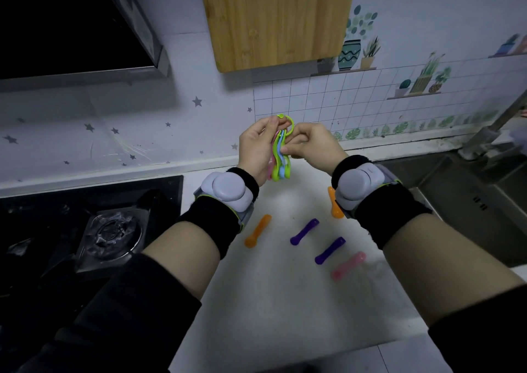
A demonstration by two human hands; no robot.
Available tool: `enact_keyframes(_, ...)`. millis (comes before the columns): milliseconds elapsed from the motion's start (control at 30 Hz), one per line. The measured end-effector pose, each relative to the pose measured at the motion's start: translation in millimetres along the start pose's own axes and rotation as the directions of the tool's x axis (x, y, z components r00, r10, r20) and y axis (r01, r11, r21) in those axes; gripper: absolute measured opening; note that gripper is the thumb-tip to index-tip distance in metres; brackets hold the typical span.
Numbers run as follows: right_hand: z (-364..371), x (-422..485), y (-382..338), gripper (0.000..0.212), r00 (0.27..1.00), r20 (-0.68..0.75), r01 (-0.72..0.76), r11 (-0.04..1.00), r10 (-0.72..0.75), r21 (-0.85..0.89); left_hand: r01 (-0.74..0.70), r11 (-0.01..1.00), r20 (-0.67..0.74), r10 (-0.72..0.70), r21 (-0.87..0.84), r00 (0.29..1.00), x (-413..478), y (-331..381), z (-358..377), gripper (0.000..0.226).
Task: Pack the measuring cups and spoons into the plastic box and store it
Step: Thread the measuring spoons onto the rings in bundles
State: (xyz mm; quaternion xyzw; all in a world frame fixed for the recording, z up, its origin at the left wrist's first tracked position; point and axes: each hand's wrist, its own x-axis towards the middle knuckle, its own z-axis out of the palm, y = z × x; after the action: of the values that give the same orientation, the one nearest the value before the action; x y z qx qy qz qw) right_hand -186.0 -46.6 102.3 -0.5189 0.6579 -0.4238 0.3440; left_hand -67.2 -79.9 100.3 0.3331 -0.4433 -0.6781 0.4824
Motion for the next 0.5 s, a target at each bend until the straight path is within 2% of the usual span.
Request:
enact_keyframes(100, 1, -1, 4, 0.021, 1.000, 0.010, -0.030, 0.998, 0.030, 0.054, 0.033, 0.997, 0.028, -0.031, -0.076, 0.999, 0, -6, 3, 0.020)
enact_keyframes(267, -6, -2, 16, 0.006, 0.999, 0.004, -0.051, 0.995, 0.051, 0.083, 0.075, 0.991, 0.040, -0.071, -0.114, 0.997, 3, -17, 6, 0.019)
enact_keyframes(500, -18, 1, 37, 0.009, 0.997, -0.016, -0.073, 0.993, 0.075, 0.094, 0.157, 0.984, 0.050, -0.153, -0.081, 0.987, 8, -28, 15, 0.022)
